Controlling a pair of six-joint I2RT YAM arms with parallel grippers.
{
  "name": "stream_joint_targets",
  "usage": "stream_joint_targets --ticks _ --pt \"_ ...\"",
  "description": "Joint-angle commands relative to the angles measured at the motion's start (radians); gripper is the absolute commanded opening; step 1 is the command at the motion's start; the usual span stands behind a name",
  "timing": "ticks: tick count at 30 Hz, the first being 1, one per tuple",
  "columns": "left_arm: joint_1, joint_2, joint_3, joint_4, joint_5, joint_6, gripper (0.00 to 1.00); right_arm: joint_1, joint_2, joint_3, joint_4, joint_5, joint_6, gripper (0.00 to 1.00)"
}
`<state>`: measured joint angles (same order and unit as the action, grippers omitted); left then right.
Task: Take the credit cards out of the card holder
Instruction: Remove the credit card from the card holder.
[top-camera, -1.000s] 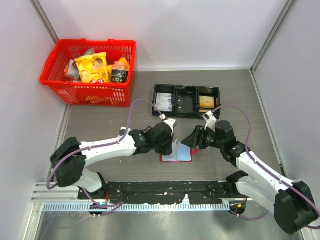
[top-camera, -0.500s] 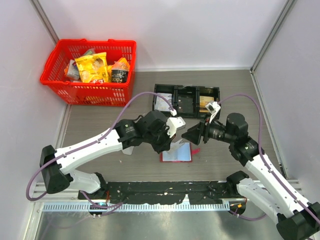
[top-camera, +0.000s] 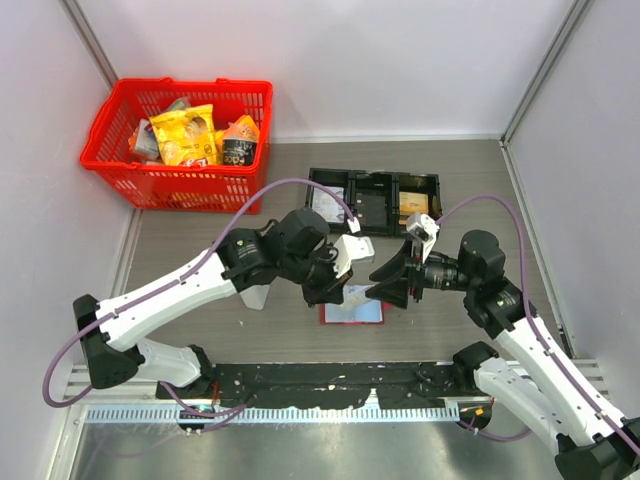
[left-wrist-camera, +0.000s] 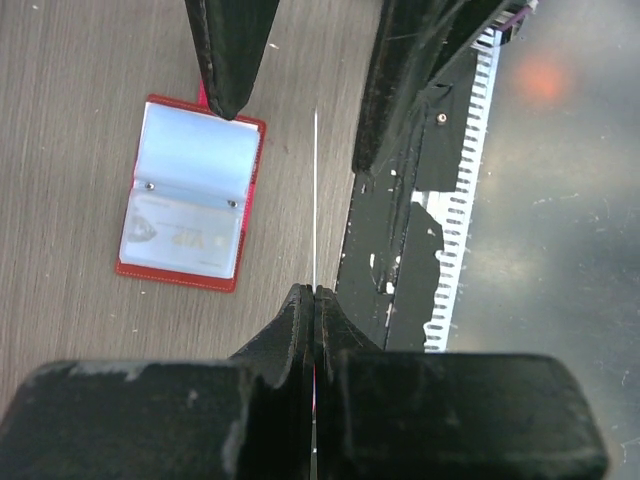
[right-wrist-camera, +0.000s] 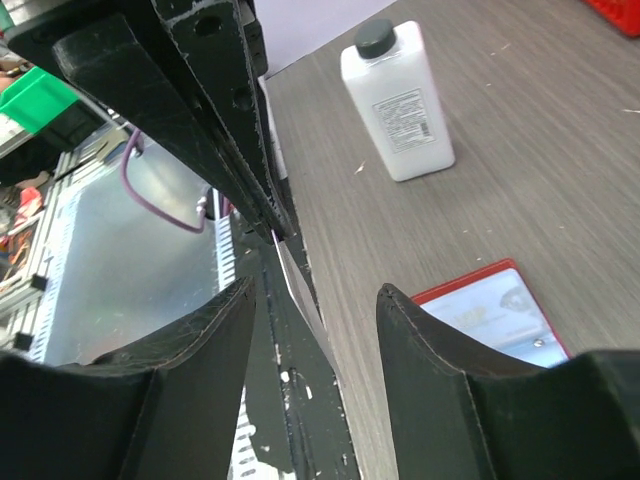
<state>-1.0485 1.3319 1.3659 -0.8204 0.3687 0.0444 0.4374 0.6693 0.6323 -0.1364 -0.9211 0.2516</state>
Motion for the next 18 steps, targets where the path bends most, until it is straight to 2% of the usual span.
stream_joint_targets --ticks 1,6,11,14,16,18 --pt "0.015 -0.004 0.056 -0.039 0.075 0.055 0.00 0.007 0.013 0.055 0.035 -0.107 -0.026 0.54" --pt "0.062 0.018 0.081 -0.056 0.131 0.077 0.00 0.007 0.038 0.066 0.012 -0.124 -0.034 0.36" --pt "0.081 0.039 0.104 -0.071 0.167 0.104 0.00 0.009 0.065 0.084 0.015 -0.121 -0.032 0.01" --pt "0.099 0.036 0.101 -0.051 0.162 0.100 0.00 0.009 0.095 0.090 0.024 -0.108 -0.029 0.01" --pt "0.134 0.020 0.082 -0.002 0.139 0.062 0.12 0.009 0.111 0.093 0.044 -0.078 -0.011 0.01" --pt "0.194 -0.023 0.032 0.085 0.102 -0.019 0.37 0.008 0.130 0.090 0.072 -0.029 0.011 0.01"
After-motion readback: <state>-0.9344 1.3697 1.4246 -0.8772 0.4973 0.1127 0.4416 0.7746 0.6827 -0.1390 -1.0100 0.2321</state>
